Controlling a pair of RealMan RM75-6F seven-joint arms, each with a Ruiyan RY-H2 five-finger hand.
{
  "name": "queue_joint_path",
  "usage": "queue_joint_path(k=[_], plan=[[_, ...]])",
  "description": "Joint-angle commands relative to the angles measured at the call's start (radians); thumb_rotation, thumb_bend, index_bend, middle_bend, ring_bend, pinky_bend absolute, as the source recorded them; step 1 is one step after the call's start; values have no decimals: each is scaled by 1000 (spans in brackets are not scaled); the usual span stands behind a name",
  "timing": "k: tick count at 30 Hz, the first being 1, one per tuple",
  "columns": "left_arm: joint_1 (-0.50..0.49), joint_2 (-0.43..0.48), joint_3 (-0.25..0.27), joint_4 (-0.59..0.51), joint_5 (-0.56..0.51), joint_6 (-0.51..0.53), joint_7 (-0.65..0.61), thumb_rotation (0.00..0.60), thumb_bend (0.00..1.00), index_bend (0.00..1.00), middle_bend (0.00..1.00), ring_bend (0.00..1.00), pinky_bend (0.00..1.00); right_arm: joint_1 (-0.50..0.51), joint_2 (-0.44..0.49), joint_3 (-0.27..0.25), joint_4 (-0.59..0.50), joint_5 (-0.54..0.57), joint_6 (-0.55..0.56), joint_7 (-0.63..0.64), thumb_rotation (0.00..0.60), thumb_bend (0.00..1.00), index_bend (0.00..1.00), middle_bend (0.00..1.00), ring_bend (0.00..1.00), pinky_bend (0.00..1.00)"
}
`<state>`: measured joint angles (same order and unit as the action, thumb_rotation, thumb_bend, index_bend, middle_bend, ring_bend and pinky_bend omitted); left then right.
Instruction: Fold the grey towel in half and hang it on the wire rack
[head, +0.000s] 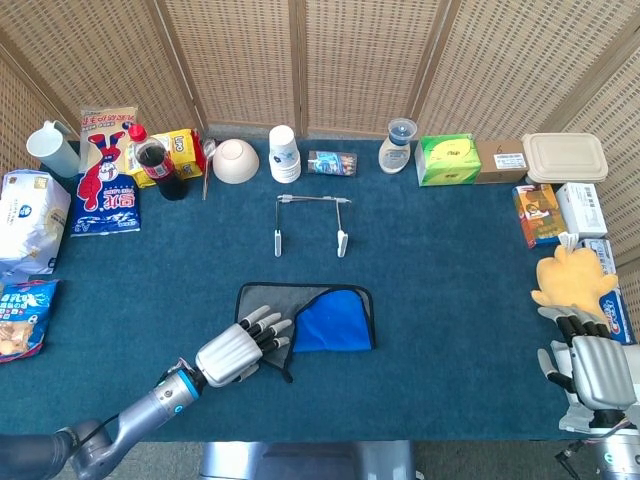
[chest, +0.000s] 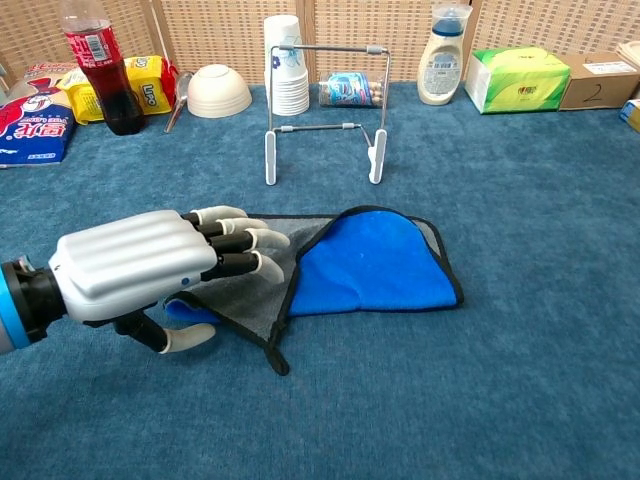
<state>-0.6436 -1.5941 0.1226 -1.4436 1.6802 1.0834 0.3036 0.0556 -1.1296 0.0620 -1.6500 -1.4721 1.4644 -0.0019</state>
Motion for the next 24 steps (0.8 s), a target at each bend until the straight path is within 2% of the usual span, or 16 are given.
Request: queue_joint_path(k=[1, 13, 24], plan=[[3, -21, -9, 18, 1, 1, 15, 600, 252, 188, 50, 0, 0, -1, 1, 0, 0, 0, 1, 1, 600, 374, 244, 262, 208, 203], [9, -91, -39, 77, 7, 17, 30, 600, 252, 245, 94, 0, 0, -11, 6, 0, 5, 5, 13, 9, 600, 374, 243, 263, 209, 203], [10, -120, -39, 115, 34, 41, -22, 600, 358, 329, 138, 0, 0, -13, 6, 0, 11, 5, 16, 13, 600, 374, 243, 264, 210, 204]])
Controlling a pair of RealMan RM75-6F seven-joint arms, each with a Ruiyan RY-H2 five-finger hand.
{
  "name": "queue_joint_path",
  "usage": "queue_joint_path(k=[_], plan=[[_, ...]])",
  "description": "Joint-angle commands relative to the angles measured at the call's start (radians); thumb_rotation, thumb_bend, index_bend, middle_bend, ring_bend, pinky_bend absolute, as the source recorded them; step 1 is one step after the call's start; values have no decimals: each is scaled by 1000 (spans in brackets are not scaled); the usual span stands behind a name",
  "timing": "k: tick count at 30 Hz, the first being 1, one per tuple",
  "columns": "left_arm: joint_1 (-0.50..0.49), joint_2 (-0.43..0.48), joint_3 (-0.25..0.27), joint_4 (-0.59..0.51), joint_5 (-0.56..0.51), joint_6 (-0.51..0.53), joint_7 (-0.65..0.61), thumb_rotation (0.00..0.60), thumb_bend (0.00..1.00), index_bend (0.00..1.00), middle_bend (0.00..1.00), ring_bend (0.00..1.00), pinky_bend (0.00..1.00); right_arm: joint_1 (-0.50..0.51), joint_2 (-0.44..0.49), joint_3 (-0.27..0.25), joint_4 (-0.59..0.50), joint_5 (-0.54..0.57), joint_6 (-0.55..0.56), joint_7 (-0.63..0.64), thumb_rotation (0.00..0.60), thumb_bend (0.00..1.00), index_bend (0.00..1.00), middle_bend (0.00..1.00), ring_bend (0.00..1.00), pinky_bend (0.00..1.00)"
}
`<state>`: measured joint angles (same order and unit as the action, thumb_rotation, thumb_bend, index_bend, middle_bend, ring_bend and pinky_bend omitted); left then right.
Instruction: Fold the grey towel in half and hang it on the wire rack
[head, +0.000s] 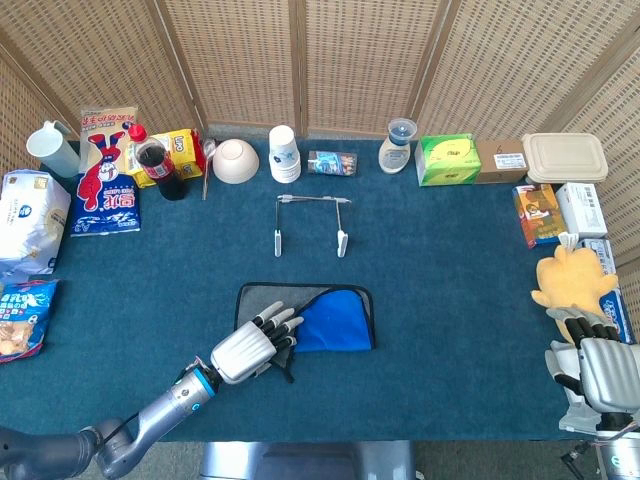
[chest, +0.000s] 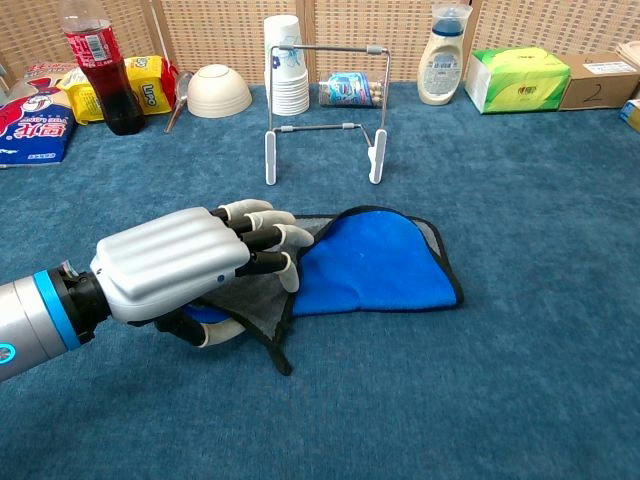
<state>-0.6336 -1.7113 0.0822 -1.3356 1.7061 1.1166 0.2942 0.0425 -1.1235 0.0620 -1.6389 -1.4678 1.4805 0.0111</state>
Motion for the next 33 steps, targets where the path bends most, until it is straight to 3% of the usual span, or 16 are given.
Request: queue_joint_path(k=[1, 24, 33], plan=[[0, -3, 2, 10, 11, 10, -16, 600, 363, 333, 140, 0, 0, 0, 0, 0, 0, 0, 0, 0, 600, 375, 244, 265, 210, 203], [19, -29, -5, 82, 46, 93, -134, 600, 449, 620, 310, 46, 0, 0, 1, 3, -3, 5, -3, -7, 600, 376, 251, 267, 211, 203], [40, -39, -47, 105, 2, 131, -196, 600, 456, 632, 328, 63, 0, 0, 2, 5, -1, 8, -4, -6, 600, 375, 252, 267, 212, 203]])
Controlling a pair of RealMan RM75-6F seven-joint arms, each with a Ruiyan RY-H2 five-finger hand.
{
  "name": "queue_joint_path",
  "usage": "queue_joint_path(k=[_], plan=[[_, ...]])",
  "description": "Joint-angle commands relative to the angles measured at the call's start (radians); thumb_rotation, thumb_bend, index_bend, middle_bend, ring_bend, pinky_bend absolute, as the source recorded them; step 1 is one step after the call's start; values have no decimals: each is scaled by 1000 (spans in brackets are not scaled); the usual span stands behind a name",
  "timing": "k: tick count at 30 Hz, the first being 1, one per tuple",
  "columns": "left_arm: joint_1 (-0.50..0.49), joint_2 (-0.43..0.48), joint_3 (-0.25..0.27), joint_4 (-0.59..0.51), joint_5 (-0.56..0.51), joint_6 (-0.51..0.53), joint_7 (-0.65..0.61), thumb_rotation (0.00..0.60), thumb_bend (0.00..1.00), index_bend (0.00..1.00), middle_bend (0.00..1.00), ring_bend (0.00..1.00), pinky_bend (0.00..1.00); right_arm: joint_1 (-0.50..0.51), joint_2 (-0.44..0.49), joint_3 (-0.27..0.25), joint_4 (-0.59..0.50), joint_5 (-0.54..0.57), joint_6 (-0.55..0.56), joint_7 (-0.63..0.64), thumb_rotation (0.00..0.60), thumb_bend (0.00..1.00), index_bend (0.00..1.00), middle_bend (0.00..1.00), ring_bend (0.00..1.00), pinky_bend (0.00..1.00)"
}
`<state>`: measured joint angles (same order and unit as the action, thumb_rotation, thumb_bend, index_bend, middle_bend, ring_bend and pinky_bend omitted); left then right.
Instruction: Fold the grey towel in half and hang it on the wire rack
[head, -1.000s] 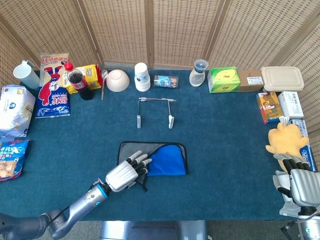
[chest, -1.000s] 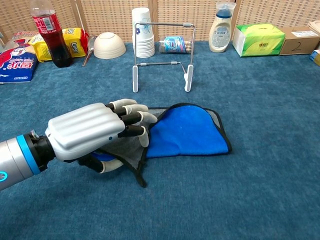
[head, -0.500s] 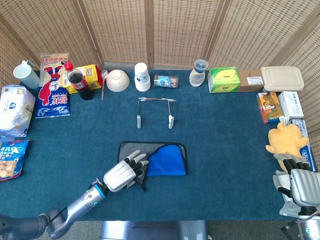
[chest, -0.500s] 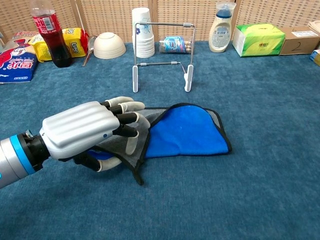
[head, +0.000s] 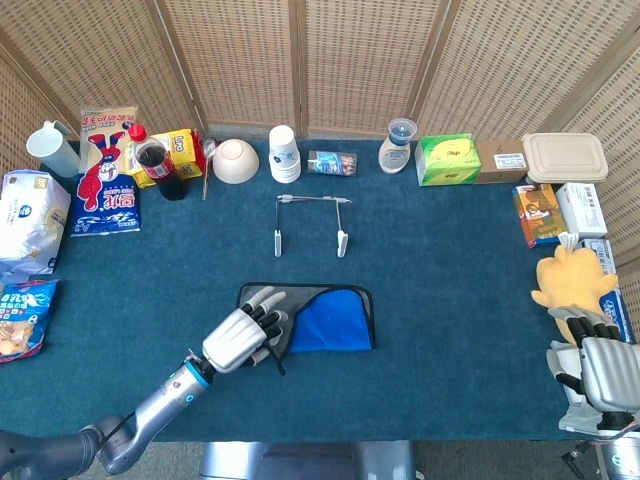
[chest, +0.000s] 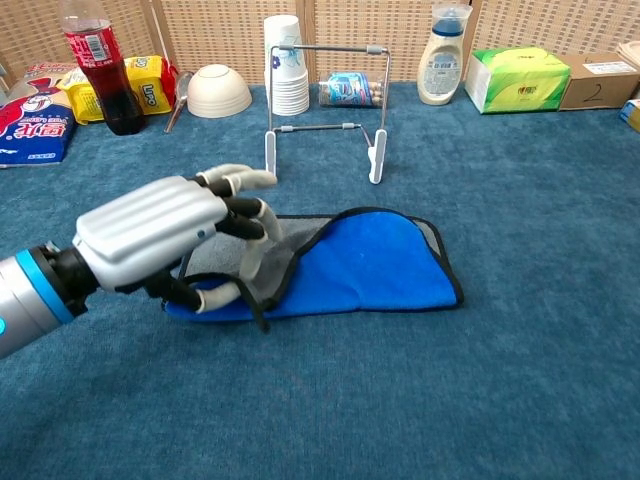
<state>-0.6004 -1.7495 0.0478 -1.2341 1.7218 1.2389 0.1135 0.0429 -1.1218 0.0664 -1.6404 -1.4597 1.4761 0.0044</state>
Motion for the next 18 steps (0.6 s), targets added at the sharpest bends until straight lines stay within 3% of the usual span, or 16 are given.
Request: queue_joint_path(k=[1, 18], plan=[[8, -1, -16, 6, -19, 12, -21, 600, 456, 632, 328, 63, 0, 0, 0, 0, 0, 0, 0, 0, 600, 375, 252, 267, 211, 203], [41, -22, -65, 74, -99, 30, -67, 600, 445, 604, 312, 60, 0, 0, 2, 2, -3, 1, 1, -2, 600, 375, 250, 267, 211, 204]])
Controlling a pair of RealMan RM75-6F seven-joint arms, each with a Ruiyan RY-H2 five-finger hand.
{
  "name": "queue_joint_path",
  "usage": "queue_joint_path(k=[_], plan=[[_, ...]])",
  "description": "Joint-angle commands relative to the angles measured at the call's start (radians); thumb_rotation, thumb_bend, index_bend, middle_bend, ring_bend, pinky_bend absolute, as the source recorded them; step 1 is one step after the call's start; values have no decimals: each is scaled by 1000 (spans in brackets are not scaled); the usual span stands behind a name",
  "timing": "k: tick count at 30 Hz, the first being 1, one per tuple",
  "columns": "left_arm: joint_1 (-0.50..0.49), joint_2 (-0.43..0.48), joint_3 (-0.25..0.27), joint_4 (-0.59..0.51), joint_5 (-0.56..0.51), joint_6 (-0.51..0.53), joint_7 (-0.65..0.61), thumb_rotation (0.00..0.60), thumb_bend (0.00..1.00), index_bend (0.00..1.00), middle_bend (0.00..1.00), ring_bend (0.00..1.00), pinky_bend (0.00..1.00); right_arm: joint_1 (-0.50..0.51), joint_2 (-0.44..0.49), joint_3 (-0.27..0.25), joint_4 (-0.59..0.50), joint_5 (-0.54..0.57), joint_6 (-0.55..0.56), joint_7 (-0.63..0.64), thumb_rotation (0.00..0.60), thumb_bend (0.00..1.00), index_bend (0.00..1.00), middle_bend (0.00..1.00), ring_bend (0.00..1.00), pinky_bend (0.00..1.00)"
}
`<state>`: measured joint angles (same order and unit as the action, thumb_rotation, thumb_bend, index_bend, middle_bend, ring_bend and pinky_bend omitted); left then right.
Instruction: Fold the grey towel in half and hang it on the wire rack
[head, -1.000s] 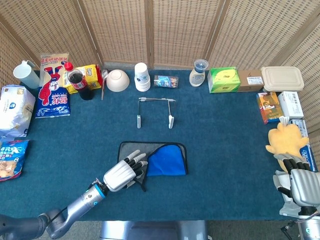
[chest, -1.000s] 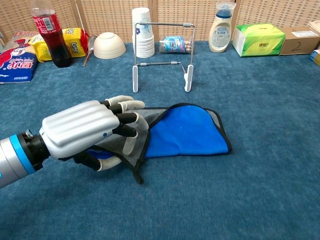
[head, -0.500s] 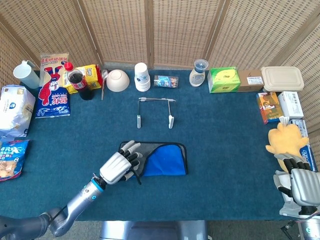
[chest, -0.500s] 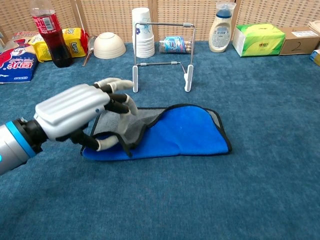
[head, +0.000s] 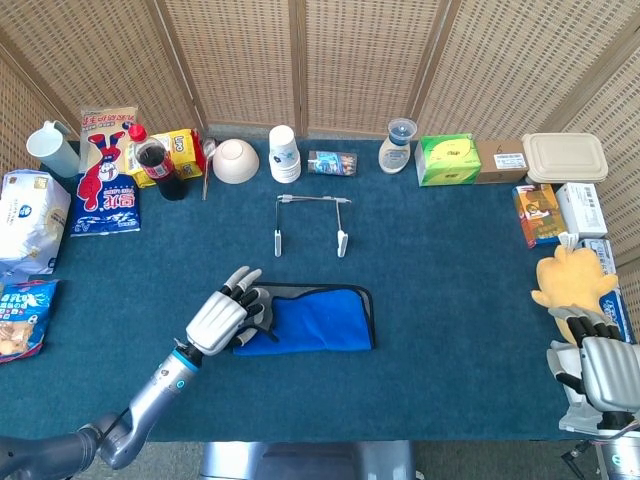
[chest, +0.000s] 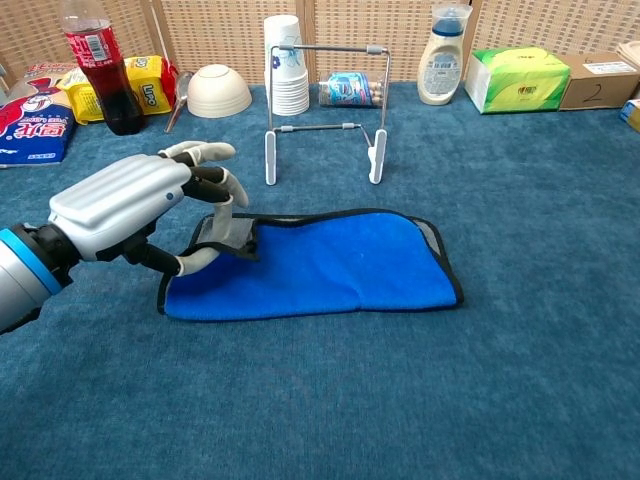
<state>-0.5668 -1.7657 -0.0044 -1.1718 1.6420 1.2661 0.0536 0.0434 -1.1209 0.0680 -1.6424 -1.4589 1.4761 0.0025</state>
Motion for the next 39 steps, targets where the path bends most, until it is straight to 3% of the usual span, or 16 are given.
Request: queue_joint_path(k=[1, 26, 39], plan=[[8, -11, -19, 19, -26, 4, -11, 600, 445, 604, 312, 60, 0, -1, 2, 1, -2, 1, 1, -1, 600, 375, 250, 267, 211, 203], [-12, -26, -73, 84, -57, 16, -22, 600, 439, 604, 299, 57, 0, -10, 5, 3, -8, 8, 9, 5, 600, 375, 242, 267, 211, 203], [-11, -45, -70, 128, -87, -19, -30, 600, 430, 591, 285, 48, 0, -17, 6, 1, -7, 11, 14, 10, 600, 375, 241, 267, 211, 203]])
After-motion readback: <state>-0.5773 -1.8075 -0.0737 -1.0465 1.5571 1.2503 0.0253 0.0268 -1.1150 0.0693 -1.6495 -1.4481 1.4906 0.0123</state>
